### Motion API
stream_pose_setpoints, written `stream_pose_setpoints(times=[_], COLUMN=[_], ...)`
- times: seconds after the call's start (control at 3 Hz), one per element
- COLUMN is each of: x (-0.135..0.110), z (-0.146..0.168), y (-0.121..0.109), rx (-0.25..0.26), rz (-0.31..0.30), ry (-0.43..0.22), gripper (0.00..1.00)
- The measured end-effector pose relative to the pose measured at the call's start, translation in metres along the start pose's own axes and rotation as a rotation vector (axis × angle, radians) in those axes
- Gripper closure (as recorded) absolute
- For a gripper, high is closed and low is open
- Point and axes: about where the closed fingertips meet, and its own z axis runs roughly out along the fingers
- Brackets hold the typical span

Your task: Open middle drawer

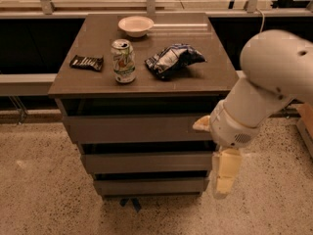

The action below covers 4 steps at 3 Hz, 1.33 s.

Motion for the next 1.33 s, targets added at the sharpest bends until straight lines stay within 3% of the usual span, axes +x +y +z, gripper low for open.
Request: stream_pose_setpoints(times=[0.67,1.0,1.33], x=[0.026,0.051,0.051], z=[0.121,0.196,0.196], y=[-0.019,-0.035,-0.035], rx=[-0.119,-0.174,-0.174], rz=[-0.11,-0.082,-0.082], ry=[-0.051,-0.099,-0.099], gripper=[0.0,0.0,0.0])
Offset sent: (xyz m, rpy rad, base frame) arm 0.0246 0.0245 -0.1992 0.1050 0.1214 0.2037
